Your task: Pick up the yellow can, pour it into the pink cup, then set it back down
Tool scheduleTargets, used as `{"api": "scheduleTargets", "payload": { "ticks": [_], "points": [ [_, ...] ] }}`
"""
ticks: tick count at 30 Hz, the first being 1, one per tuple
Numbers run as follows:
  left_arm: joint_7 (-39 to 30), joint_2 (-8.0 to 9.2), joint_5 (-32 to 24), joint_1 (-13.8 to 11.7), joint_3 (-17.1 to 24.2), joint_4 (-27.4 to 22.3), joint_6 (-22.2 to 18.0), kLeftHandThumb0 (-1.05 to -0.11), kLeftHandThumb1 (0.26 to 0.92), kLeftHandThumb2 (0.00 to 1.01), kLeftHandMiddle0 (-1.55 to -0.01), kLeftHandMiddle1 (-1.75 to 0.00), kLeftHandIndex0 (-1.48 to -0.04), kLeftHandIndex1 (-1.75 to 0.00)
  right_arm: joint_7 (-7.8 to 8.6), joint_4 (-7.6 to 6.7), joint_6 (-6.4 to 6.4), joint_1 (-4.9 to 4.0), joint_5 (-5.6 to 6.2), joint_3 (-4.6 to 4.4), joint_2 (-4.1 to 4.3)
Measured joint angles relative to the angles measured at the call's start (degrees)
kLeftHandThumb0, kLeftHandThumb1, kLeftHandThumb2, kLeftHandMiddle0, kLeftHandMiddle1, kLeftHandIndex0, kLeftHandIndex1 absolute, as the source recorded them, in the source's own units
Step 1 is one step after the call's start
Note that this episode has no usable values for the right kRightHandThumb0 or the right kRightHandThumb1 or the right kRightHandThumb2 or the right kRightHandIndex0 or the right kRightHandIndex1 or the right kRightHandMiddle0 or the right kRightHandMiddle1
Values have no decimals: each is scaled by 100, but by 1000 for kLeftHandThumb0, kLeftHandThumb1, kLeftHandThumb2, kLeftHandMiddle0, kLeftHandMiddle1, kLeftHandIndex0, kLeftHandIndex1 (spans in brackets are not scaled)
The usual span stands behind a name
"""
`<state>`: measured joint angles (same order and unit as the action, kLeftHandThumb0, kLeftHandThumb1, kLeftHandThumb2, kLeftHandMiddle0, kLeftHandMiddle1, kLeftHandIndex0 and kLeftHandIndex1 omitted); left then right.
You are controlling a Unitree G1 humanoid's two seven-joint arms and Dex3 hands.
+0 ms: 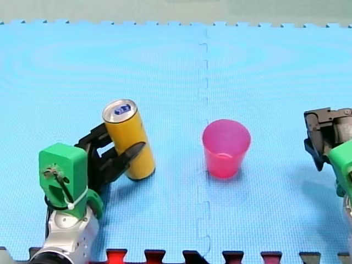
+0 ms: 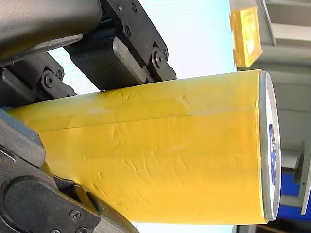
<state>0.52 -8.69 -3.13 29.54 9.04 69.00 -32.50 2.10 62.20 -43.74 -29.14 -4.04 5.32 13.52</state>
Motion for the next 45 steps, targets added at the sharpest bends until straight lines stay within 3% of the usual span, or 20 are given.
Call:
{"api": "scheduleTargets", "payload": {
  "ticks": [5,13,21,27,37,40,45],
  "points": [
    [-34,75,-108,110,68,-37,396,-354,754,3,-1347,-49,-1226,-31,-8,1,31,-1,2,-7,-18],
    [-118,140,-233,119,176,-127,483,-350,753,0,-1362,-29,-1245,-17,44,40,47,-14,32,-2,-38],
    [6,172,-124,-45,134,-452,-410,-348,752,0,-1379,-21,-1256,-10,14,125,53,-67,5,-17,-62],
    [-296,161,-279,-55,234,-460,-1152,-376,754,1,-1383,-13,-1252,-2,0,200,84,-112,-10,-32,-65],
    [-375,257,-382,67,331,-469,-1486,-369,756,0,-1372,-1,-1244,0,-16,332,104,-209,-16,-33,-104],
    [-295,284,-335,162,318,-494,-1567,-365,756,0,-1369,0,-1243,0,13,350,107,-226,69,12,-162],
    [464,486,394,335,52,-616,-1636,-364,755,0,-1359,0,-1241,0,99,362,108,-234,167,77,-231]
  ]
}}
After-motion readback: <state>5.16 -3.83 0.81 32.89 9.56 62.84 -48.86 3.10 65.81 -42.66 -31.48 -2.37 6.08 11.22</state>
